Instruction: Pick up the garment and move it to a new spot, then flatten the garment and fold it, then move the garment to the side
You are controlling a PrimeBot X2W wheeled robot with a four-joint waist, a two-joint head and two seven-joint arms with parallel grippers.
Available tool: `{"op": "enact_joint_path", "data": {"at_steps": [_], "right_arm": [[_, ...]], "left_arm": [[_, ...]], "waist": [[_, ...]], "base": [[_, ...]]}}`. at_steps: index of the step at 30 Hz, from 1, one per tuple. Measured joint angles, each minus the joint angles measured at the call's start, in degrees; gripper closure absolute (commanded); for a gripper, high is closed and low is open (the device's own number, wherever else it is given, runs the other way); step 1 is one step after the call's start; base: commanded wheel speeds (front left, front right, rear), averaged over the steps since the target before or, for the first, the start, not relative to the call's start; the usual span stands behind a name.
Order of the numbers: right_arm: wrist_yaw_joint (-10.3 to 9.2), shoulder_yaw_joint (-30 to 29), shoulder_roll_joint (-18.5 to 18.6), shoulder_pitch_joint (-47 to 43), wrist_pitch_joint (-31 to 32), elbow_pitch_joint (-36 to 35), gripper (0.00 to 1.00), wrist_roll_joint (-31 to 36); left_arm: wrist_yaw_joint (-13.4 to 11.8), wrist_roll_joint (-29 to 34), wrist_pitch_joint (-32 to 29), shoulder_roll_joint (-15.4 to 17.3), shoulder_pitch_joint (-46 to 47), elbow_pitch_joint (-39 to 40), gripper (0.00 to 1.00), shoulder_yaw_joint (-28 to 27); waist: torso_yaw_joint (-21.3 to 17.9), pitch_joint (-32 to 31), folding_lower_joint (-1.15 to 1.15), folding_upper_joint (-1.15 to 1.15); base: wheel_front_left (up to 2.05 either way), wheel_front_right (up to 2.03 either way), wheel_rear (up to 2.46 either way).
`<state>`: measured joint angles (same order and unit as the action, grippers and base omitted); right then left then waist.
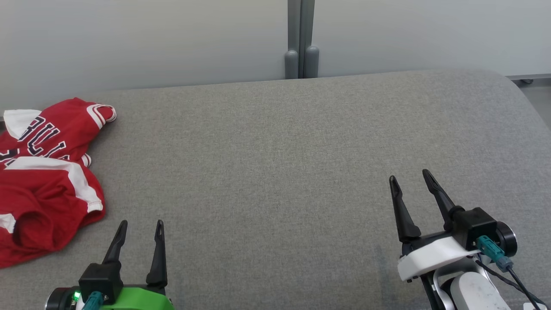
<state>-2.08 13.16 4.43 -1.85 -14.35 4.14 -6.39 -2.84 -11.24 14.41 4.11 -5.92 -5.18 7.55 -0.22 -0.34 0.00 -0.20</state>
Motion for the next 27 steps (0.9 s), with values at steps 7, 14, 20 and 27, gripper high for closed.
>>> {"op": "enact_joint_path", "data": {"at_steps": [7, 14, 20, 27], "right_arm": [[0.03, -0.58, -0.10, 0.00, 0.00, -0.01, 0.00, -0.01], [0.03, -1.54, -0.09, -0.01, 0.00, -0.23, 0.00, -0.02], [0.57, -1.42, -0.12, 0.00, -0.01, -0.67, 0.00, -0.02], [1.87, 0.14, -0.41, 0.05, -0.07, -0.59, 0.00, -0.02]], "left_arm": [[0.40, 0.00, 0.00, -0.04, 0.05, -0.19, 0.00, 0.08], [0.83, 0.12, 0.00, -0.26, 0.16, -0.53, 0.00, 0.31], [0.79, 0.45, 0.00, -0.69, 0.24, -0.56, 0.00, -0.04], [0.29, 0.45, 0.00, -0.86, 0.24, -0.14, 0.00, -1.60]], "waist": [[0.51, -0.01, 0.00, 0.00], [2.72, 0.00, 0.00, 0.00], [6.55, -0.01, 0.00, 0.00], [11.46, -0.03, 0.00, 0.00]], "base": [[0.00, 0.00, 0.00], [0.00, 0.00, 0.00], [0.00, 0.00, 0.00], [0.00, 0.00, 0.00]]}}
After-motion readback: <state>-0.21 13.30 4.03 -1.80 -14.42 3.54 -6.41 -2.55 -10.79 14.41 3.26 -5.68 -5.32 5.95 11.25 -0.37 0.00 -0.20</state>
